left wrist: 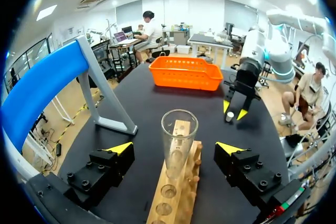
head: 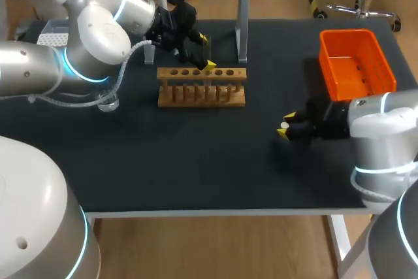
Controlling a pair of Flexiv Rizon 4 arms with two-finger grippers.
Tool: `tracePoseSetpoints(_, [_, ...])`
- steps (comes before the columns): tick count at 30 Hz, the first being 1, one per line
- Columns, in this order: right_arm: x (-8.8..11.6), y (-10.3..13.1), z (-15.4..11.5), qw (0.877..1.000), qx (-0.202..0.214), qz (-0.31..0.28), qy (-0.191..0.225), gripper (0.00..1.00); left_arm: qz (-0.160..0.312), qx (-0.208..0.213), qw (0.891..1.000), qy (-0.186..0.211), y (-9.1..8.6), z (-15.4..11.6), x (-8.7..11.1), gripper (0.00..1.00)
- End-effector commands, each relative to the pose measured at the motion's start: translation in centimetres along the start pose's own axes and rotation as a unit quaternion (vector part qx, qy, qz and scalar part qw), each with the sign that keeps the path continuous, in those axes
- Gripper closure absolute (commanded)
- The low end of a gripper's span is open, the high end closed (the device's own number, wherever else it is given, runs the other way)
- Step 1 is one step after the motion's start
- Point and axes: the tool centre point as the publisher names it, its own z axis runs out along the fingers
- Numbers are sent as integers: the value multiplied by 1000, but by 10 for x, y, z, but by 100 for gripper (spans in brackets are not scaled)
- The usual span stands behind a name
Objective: Invert the test tube, pick up the pipette, mount the tip to pipette, aspirate from beaker and dispense into the tube, eject the tip, return the pipette, and cap with the stopper.
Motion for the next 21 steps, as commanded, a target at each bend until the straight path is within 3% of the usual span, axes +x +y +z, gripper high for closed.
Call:
tracePoseSetpoints(1, [0, 0, 0, 1000, 1, 0, 0, 52, -1, -2, 1000, 2, -1, 0, -1, 0])
tracePoseSetpoints(21, [0, 0, 0, 1000, 2, 0, -3, 58, -1, -2, 1000, 2, -1, 0, -1, 0])
